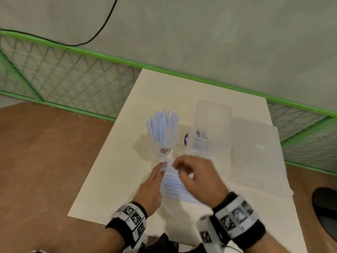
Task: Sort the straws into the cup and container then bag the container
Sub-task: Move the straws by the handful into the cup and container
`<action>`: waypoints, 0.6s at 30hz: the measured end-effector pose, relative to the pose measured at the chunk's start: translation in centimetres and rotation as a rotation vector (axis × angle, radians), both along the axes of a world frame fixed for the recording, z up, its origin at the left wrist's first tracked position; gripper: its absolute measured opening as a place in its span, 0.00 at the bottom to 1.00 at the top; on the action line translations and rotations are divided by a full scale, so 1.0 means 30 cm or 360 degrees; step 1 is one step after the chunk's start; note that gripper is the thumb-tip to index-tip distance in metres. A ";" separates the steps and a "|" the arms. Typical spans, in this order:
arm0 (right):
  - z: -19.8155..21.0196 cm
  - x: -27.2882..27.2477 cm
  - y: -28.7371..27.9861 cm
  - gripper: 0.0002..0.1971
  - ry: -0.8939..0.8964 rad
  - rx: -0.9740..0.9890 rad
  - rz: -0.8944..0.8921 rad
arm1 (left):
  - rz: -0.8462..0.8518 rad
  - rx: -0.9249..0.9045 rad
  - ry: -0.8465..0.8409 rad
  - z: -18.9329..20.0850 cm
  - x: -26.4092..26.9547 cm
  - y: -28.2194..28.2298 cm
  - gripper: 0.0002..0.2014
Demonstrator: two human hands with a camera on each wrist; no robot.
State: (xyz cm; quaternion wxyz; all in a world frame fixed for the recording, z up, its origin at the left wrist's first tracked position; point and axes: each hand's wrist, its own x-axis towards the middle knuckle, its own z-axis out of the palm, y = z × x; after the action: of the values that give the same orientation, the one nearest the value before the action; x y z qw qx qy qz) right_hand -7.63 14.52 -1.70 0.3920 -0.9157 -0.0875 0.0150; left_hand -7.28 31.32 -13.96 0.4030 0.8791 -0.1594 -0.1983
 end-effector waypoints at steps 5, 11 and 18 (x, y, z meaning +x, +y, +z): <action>-0.346 -0.142 -0.008 0.22 0.0465 -0.0749 0.0176 | -0.0016 0.0015 -0.0006 0.000 -0.014 -0.005 0.48; -0.517 -0.183 -0.028 0.27 0.0509 -0.1131 0.0058 | -0.0022 0.0051 -0.0005 0.000 -0.029 0.003 0.47; -0.563 -0.171 -0.020 0.27 0.0367 -0.1220 -0.0012 | -0.0006 0.0080 0.0027 0.008 -0.031 0.013 0.47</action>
State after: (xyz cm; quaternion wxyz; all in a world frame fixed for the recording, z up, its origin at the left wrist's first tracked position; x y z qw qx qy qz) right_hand -12.75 13.91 -18.60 0.0293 -0.9882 -0.0277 0.1480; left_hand -8.21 31.69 -13.72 0.3818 0.8869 -0.1526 -0.2104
